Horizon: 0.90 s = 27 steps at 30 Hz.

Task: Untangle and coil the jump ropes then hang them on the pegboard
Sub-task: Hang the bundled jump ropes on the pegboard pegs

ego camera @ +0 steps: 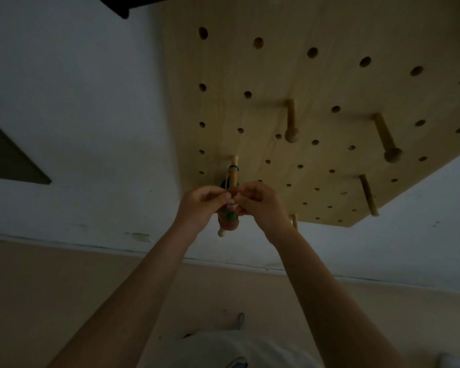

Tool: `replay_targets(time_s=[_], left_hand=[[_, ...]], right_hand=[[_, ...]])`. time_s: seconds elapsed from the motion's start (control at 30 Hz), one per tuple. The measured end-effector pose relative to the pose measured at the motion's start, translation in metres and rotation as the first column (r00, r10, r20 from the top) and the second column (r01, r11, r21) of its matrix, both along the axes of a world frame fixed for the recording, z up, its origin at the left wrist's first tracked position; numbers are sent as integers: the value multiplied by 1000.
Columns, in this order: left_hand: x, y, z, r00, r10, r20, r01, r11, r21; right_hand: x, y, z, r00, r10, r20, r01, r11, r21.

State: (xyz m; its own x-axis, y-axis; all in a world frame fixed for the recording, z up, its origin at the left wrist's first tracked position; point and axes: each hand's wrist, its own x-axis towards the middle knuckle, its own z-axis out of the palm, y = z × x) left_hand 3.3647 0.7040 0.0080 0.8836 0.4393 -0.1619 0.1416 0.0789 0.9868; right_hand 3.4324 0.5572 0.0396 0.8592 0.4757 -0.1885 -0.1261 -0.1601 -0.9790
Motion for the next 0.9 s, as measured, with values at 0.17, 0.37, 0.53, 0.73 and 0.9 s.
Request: replay_targets(time_s=[0.17, 0.37, 0.53, 0.73, 0.9], left_hand=[[10, -1, -7, 999, 27, -31, -31, 991, -128], [21, 14, -5, 998, 52, -40, -53, 998, -31], [41, 22, 5, 997, -57, -49, 54, 996, -73], [61, 32, 1, 993, -49, -107, 34, 990, -134], [70, 34, -3, 998, -25, -60, 12, 978, -210]], right_hand=[[12, 3, -9, 997, -82, 10, 82, 995, -64], [25, 10, -11, 992, -114, -60, 113, 993, -13], [35, 27, -9, 988, -149, -42, 149, 989, -16], [48, 33, -11, 983, -179, -32, 176, 980, -96], [58, 44, -11, 977, -202, 67, 210, 967, -141]])
